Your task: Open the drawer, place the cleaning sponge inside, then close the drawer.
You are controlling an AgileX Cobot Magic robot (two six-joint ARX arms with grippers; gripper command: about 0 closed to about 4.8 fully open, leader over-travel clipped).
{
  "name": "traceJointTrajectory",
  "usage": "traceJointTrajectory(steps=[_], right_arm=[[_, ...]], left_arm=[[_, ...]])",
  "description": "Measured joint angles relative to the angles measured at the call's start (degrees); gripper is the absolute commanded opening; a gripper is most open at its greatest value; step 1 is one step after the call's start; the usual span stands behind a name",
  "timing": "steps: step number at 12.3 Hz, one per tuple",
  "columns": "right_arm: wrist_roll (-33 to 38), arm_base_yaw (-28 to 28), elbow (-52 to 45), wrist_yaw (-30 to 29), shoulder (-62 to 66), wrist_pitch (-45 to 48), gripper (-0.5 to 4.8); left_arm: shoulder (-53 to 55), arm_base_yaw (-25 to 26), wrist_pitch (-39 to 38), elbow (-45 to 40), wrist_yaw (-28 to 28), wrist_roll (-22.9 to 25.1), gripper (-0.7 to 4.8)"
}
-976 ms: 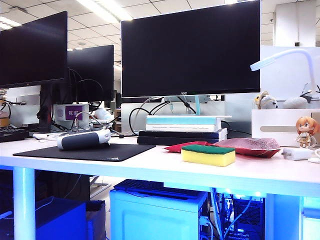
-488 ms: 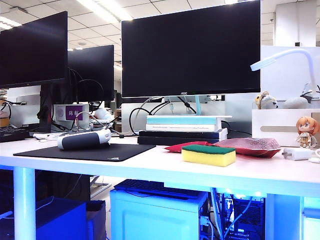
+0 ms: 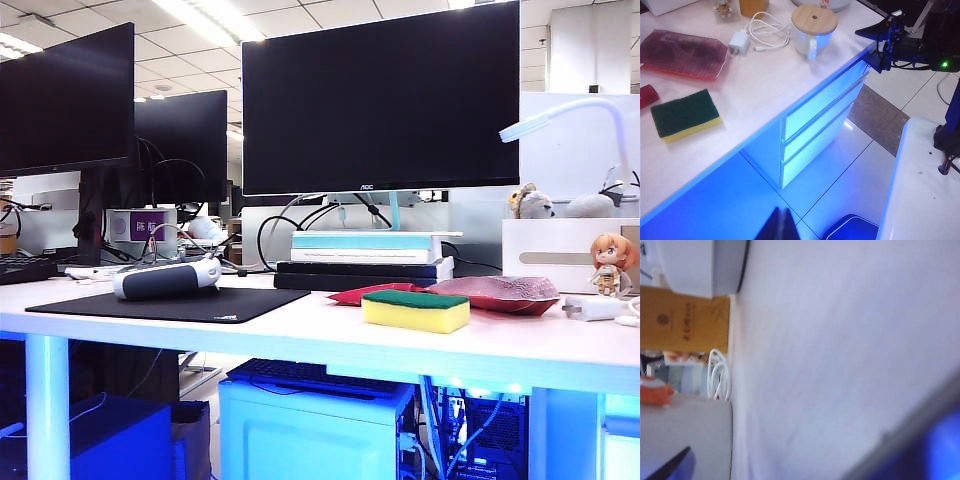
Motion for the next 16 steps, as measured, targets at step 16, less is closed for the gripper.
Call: traceJointTrajectory(steps=[16], right_arm=[[-2.14,-3.48,-5.38,-6.69,0.37,5.16,4.79]], left_arm=[[0.0,0.0,-0.02,0.0,-0.04,0.0,-0.05]])
